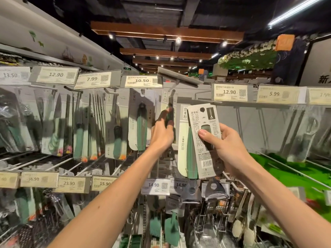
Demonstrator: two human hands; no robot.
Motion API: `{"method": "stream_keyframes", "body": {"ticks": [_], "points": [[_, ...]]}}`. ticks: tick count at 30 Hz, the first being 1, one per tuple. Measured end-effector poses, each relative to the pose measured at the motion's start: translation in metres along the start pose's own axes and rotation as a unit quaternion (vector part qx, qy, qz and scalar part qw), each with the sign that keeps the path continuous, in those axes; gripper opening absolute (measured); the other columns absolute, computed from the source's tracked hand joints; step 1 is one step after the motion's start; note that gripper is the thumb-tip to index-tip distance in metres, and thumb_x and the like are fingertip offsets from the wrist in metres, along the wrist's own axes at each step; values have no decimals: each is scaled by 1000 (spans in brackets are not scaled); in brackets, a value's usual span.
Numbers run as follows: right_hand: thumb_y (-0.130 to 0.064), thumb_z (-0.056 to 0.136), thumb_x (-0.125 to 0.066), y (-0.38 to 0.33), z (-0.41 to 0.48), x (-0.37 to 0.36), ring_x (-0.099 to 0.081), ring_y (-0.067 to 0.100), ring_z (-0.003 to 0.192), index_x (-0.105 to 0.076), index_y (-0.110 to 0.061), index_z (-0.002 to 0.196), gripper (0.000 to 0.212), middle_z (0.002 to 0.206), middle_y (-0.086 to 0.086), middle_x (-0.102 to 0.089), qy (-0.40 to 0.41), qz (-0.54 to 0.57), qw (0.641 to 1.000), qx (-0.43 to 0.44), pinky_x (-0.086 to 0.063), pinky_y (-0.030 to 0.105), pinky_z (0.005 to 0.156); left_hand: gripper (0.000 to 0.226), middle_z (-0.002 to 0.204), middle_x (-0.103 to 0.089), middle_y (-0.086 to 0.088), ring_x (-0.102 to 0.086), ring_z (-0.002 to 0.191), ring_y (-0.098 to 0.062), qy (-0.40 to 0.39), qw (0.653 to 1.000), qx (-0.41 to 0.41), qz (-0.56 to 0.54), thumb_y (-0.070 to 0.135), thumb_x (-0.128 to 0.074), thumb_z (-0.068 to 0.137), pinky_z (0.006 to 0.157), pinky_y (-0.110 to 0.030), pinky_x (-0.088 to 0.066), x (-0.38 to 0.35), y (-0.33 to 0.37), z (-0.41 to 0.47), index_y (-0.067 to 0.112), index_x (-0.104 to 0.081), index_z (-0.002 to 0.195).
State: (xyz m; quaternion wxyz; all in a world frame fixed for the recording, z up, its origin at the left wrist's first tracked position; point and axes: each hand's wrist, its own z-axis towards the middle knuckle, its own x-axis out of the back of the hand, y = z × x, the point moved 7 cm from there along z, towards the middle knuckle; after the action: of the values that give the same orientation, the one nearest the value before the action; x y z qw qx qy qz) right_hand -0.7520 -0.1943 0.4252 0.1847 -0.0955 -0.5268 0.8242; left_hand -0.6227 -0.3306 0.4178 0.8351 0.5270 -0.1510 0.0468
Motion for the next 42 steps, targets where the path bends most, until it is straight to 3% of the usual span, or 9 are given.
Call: {"method": "stream_keyframes", "body": {"ticks": [5,8,10,13,15,22,30,34,42], "points": [[-13,89,-67,4,-4,10,-74,20,90,-66,-10,110,22,100,4,-77,12,-1,1000,-7,-60,37,75,32,90,-57,-1,-52,66,-9,-59,997,8,54,30,-32,108,52,-21,-43,-4,0,-3,10,-48,126],[-14,89,-67,8,-7,15,-74,20,90,-65,-9,111,22,101,3,-77,17,-3,1000,-14,-59,38,76,43,131,-58,-5,-55,112,-10,-67,993,-42,84,39,-25,108,99,-29,-43,-7,1,-23,13,-51,131],[-14,90,-67,10,-9,17,-74,20,90,-65,-9,111,22,101,3,-77,15,-7,1000,-19,-60,40,76,48,143,-52,1,-46,129,-8,-55,995,-79,39,45,-22,107,111,-36,-35,-6,10,-45,23,-49,139],[-14,90,-67,10,-11,16,-74,20,91,-64,-9,113,24,102,4,-76,14,-5,1000,-18,-60,37,75,52,117,-70,5,-66,104,0,-136,969,-76,-190,56,-27,99,93,-24,-50,-19,25,-66,27,-61,125],[-13,89,-67,9,-13,14,-74,20,90,-66,-8,112,23,101,4,-77,15,-1,1000,-11,-60,32,73,55,119,-71,6,-66,110,-4,-198,940,-48,-275,63,-38,91,96,-28,-49,-31,29,-76,27,-62,125],[-9,87,-69,9,-29,30,-75,21,86,-69,-10,107,20,96,5,-77,43,20,999,-4,-59,27,67,21,111,-75,-2,-71,104,-15,-214,910,-1,-354,16,-56,99,91,-31,-57,-49,29,-89,14,-63,119],[1,95,-53,14,-39,68,-74,27,93,-57,-1,120,25,105,15,-75,58,139,987,-62,-62,35,74,17,102,-76,-7,-74,94,-25,-177,921,-18,-345,15,-49,103,85,-42,-59,-56,32,-87,16,-58,117],[-7,100,-43,23,-42,78,-73,31,91,-56,-2,110,17,100,17,-75,41,168,979,-107,-61,41,78,14,102,-75,-9,-75,87,-24,-170,931,-22,-323,16,-50,102,74,-32,-61,-59,35,-86,19,-58,113],[-66,94,-27,26,-23,99,-49,21,61,-48,-13,102,57,70,9,-55,19,139,985,-97,-42,35,63,29,80,-76,9,-71,72,-6,-115,976,-57,-177,39,-49,101,65,-24,-54,-58,41,-75,22,-70,90]]}}
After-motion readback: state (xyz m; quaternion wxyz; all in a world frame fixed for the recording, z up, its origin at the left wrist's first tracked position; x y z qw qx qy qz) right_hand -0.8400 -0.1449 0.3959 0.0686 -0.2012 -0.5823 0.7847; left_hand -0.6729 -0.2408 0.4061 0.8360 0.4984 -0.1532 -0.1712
